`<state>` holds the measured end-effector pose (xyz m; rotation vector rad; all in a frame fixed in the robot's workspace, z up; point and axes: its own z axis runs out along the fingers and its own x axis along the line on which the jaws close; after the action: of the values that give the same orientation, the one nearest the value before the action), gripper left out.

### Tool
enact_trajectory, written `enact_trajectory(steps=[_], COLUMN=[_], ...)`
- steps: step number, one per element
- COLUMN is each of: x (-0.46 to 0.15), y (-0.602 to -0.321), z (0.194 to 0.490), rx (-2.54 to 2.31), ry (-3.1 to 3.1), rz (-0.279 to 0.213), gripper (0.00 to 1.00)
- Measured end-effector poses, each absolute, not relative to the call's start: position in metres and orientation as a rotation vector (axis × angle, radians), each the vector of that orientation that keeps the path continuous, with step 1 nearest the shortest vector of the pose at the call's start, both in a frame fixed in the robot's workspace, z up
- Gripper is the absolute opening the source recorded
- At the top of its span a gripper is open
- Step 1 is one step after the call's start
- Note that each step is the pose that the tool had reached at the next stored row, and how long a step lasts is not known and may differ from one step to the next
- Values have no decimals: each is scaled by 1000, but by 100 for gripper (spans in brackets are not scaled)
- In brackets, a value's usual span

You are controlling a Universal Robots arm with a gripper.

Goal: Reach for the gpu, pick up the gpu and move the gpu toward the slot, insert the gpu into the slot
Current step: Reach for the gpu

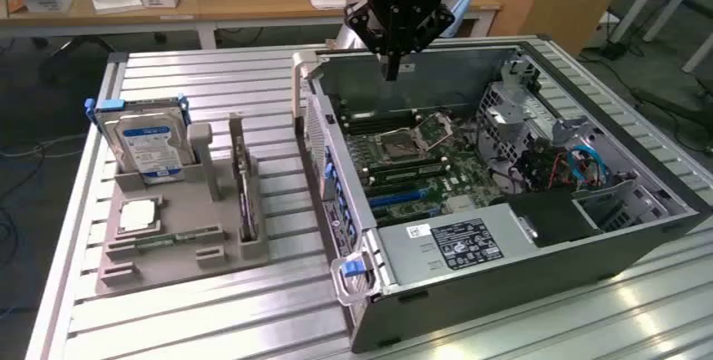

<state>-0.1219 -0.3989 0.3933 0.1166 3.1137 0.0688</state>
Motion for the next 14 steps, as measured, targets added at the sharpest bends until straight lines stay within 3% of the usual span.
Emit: enact_trajectory(steps=[14], x=[-135], y=[-399], z=[393], rx=[116], ry=[3114], rz=[69], gripper=[10])
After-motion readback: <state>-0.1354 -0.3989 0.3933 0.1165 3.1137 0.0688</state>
